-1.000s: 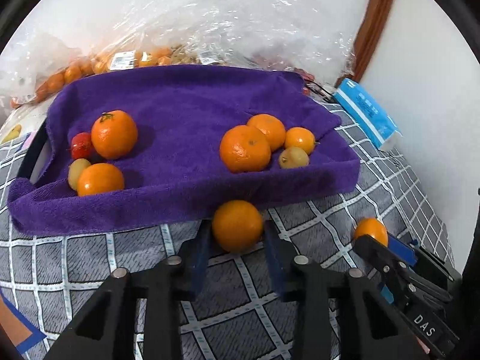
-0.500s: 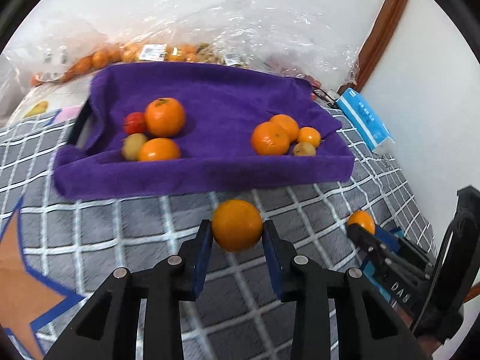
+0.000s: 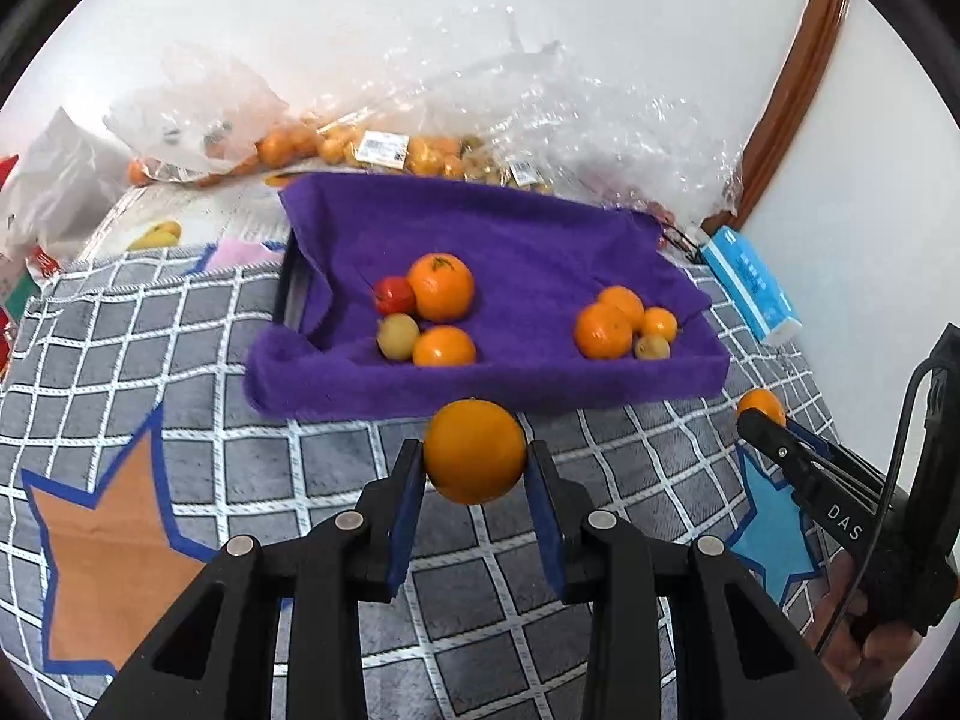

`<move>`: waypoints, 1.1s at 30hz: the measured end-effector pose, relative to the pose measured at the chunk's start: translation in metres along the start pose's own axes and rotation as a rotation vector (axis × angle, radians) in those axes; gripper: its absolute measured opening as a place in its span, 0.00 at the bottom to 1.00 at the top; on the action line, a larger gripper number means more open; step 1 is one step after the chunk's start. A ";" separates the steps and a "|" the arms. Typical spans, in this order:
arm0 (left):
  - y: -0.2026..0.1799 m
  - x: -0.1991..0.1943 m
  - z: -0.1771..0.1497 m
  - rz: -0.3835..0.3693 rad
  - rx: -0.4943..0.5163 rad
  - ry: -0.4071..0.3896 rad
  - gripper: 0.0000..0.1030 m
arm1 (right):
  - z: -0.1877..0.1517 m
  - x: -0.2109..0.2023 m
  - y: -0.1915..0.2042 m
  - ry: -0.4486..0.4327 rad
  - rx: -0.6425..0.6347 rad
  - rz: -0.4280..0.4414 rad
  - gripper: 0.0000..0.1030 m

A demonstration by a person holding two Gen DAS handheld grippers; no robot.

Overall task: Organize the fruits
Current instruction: 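Carry the round orange onto the towel with the left gripper while the right gripper carries the oval orange there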

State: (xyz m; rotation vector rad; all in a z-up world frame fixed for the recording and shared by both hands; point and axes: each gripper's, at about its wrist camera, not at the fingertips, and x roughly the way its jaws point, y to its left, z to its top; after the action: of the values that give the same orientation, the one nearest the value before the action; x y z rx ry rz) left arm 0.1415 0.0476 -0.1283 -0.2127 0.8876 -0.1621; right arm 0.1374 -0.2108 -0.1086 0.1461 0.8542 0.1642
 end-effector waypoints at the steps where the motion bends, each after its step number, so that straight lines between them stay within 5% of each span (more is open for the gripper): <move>1: 0.001 -0.001 0.002 -0.003 -0.002 -0.001 0.31 | 0.002 0.000 0.001 -0.001 0.001 -0.001 0.35; 33: -0.012 0.018 0.076 -0.053 -0.028 -0.081 0.31 | 0.078 0.040 0.000 -0.068 -0.036 -0.024 0.35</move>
State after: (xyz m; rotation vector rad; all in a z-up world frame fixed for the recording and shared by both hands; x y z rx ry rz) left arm 0.2115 0.0403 -0.0925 -0.2673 0.8044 -0.1890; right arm 0.2228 -0.2077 -0.0872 0.1066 0.7849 0.1513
